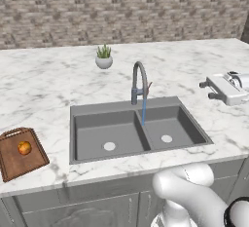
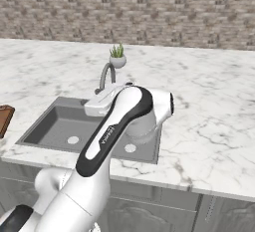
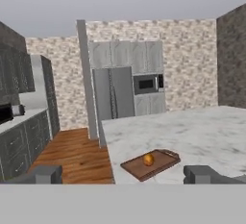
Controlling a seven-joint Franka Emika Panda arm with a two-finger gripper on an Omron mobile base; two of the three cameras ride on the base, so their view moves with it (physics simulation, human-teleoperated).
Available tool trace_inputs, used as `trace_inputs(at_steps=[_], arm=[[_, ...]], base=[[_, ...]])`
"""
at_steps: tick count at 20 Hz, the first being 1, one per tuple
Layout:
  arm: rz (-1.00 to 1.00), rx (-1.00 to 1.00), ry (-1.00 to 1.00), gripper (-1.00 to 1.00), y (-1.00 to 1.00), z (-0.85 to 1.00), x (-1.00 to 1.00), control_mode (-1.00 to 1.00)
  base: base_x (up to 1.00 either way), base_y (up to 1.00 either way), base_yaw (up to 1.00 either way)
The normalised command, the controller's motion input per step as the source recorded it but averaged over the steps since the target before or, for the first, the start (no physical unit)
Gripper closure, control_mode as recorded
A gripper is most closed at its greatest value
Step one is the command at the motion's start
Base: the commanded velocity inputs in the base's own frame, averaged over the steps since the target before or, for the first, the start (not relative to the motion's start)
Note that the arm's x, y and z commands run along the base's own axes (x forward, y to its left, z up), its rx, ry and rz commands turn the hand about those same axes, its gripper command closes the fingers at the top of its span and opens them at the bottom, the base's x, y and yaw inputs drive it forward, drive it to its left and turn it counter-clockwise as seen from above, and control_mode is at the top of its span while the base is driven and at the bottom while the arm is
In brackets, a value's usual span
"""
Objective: Pick the peach from the sink and place it on the cutting board to airdry. Then turn off the sink faucet.
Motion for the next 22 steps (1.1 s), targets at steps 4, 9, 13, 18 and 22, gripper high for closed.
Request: trace_inputs(at_steps=[4,9,13,18,22], arm=[[-0.13,0.13,0.08,-1.0,-0.09,-0.13,0.2,-1.0],[-0.15,0.13,0.16,-1.0,-0.07,-0.14,0.28,-1.0],[-0.15,0.1,0.18,-1.0,-0.01,-0.17,0.24,-1.0],[0.0,0.02,0.06,-1.0,0.0,-0.14,0.17,-1.0],[0.0,0.0,0.03,-1.0,0.0,-0.19,0.2,-1.0]], base=[[0.0,0.0,0.0],[0.0,0.0,0.0],[0.0,0.0,0.0],[0.0,0.0,0.0],[0.0,0.0,0.0]])
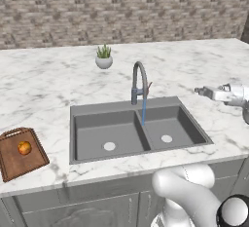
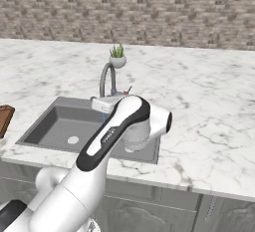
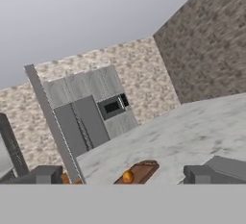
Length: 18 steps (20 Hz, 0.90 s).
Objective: Pick the peach from the sink and place it on the cutting board to airdry. Then turn off the sink faucet.
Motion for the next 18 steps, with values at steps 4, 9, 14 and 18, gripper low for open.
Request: trace_inputs(at_steps=[4,9,14,18], arm=[[0.02,0.0,0.02,-1.0,0.0,-0.24,0.2,-1.0],[0.06,0.0,0.0,-1.0,-0.01,-0.27,0.26,-1.0],[0.07,0.0,0.0,-1.0,0.0,-0.27,0.33,-1.0],[0.07,0.0,-0.04,-1.0,-0.01,-0.18,0.35,-1.0]], base=[[0.0,0.0,0.0],[0.0,0.0,0.0],[0.0,0.0,0.0],[0.0,0.0,0.0]])
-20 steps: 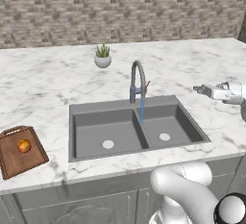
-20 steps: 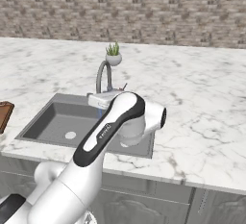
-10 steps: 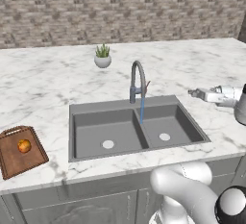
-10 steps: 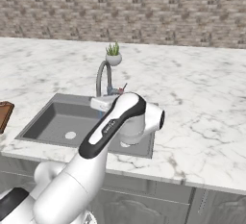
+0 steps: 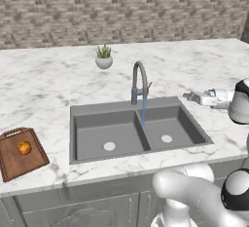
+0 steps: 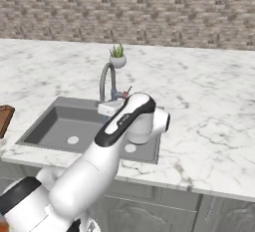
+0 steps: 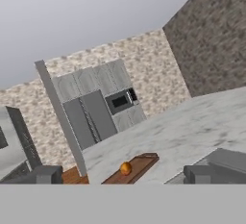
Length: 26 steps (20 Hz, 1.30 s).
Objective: Pick the peach from the sink and place it on the cutting board to airdry. Then turn off the sink faucet.
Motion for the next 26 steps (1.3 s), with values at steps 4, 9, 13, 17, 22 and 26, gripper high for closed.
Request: trace_inputs(at_steps=[4,9,13,17,22,26], arm=[[0.06,0.0,-0.08,-1.0,-0.03,-0.1,0.33,-1.0],[0.06,0.0,-0.07,-1.0,-0.05,-0.07,0.36,-1.0],[0.05,0.0,-0.02,-1.0,-0.11,-0.02,0.36,-1.0],[0.01,0.0,0.0,-1.0,-0.08,0.0,0.33,-1.0],[0.0,0.0,0.0,-1.0,-0.02,-0.07,0.4,-1.0],[0.0,0.0,0.0,-1.0,0.0,-0.16,0.4,-1.0]], base=[[0.0,0.0,0.0],[0.0,0.0,0.0],[0.0,0.0,0.0],[0.0,0.0,0.0],[0.0,0.0,0.0],[0.0,0.0,0.0]])
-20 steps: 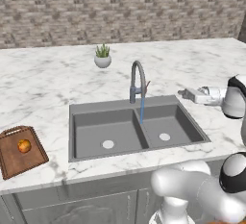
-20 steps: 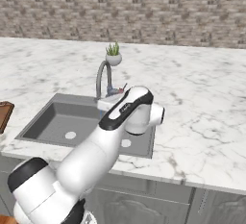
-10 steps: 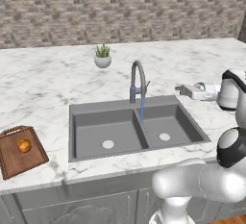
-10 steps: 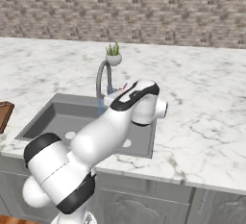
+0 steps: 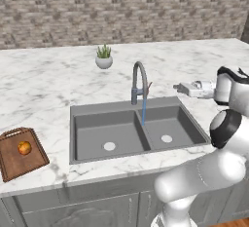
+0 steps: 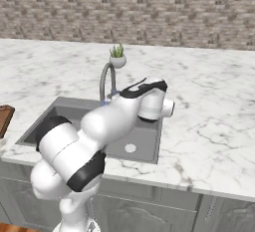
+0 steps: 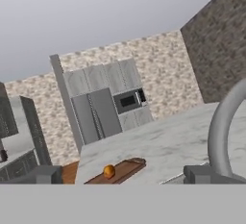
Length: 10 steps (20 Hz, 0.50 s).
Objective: Pick the peach from the sink and place it on the cutting board to airdry. Then turn off the sink faucet.
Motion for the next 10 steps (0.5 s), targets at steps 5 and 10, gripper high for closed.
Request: trace_inputs(at_steps=[5,10], arm=[[0.0,0.0,0.0,-1.0,0.0,-0.23,0.38,-1.0],[0.0,0.0,0.0,-1.0,-0.07,-0.24,0.35,-1.0]], base=[[0.0,0.0,0.0],[0.0,0.0,0.0]])
